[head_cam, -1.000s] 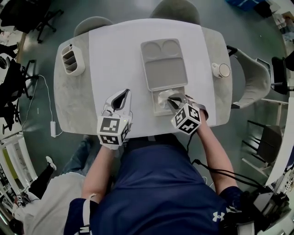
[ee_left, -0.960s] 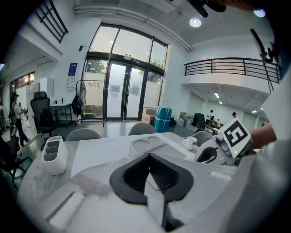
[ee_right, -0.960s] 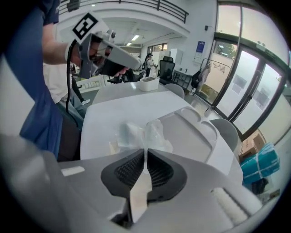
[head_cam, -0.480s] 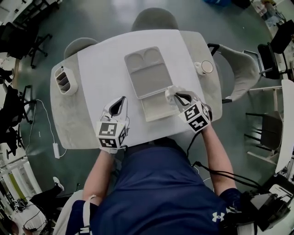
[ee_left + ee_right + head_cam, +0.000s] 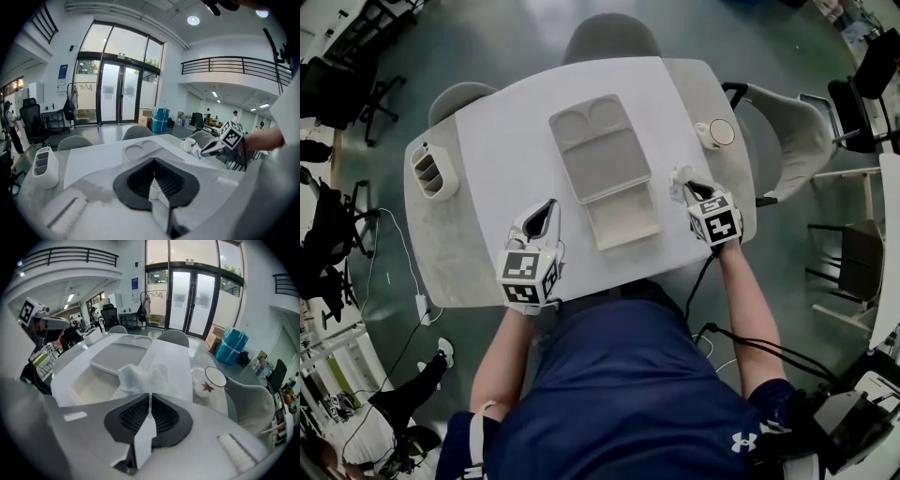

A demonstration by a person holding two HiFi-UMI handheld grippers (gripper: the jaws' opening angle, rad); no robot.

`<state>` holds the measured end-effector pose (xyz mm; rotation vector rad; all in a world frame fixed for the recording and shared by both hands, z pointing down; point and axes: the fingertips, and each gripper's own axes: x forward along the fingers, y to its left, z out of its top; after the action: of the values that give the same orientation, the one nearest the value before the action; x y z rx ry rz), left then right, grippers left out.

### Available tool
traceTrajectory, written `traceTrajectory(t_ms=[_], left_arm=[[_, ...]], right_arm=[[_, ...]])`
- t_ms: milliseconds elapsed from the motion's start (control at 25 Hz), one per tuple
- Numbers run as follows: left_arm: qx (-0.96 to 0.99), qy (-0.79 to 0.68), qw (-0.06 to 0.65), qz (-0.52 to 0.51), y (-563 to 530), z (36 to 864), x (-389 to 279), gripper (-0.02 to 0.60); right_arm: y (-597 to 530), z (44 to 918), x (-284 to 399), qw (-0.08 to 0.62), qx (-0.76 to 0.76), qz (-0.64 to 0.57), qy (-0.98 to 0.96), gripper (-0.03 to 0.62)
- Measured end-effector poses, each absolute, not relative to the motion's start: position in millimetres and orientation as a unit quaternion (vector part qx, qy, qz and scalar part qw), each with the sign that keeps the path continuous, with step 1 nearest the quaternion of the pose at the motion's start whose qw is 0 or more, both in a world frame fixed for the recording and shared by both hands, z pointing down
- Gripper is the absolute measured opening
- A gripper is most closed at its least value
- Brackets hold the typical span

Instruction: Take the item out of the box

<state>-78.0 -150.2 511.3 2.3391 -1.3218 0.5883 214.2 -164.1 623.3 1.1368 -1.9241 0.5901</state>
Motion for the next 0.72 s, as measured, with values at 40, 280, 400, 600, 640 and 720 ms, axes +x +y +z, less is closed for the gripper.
traceTrajectory(t_ms=[40,280,400,600,640,720], left_arm=[[0.833,-0.473,0.195,0.212,-150,512,-80,0.003],[0.822,-0.485,0.202,0.219,-148,518,-91,0.003],[0.818,-0.489,0.206,0.22,-148,520,-95,0.003],[0.815,-0.492,0.212,0.221,-150,523,-100,0.003],[0.815,-0.493,0.212,0.221,-151,523,-100,0.003],[0.815,-0.493,0.212,0.221,-153,523,-100,0.003]], right_arm=[[-165,631,218,0.41,0.452,0.238,-0.756,0.021],[-171,671,230,0.441,0.453,0.257,-0.731,0.021],[-172,688,234,0.456,0.45,0.267,-0.72,0.025],[-171,702,238,0.463,0.452,0.285,-0.708,0.034],[-170,704,239,0.464,0.451,0.291,-0.705,0.037],[-168,706,239,0.462,0.45,0.298,-0.704,0.042]])
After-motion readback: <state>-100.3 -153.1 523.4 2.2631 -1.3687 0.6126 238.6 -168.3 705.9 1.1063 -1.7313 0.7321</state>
